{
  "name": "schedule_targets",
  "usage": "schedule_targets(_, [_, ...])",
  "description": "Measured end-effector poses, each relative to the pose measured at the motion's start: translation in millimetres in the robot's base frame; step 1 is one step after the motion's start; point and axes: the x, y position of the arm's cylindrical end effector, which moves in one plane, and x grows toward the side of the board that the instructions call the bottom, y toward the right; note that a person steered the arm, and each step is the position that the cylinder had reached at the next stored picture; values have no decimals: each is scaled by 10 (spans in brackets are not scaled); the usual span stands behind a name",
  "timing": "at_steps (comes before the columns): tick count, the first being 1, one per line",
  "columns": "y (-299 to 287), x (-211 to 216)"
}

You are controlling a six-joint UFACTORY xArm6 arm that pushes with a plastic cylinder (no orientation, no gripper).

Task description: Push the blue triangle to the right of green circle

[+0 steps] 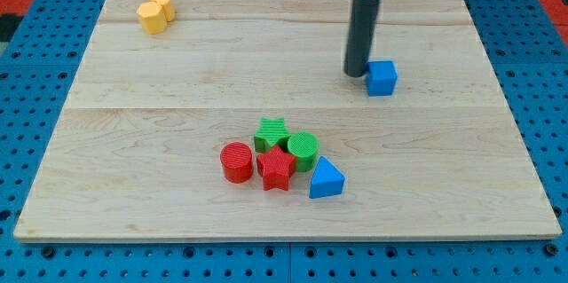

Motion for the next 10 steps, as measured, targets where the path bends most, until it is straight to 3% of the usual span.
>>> schedule_targets(1, [200, 18])
schedule_targets(3, [-536, 277])
schedule_targets(7, [-105, 1949])
schedule_targets(10, [-1299, 1933])
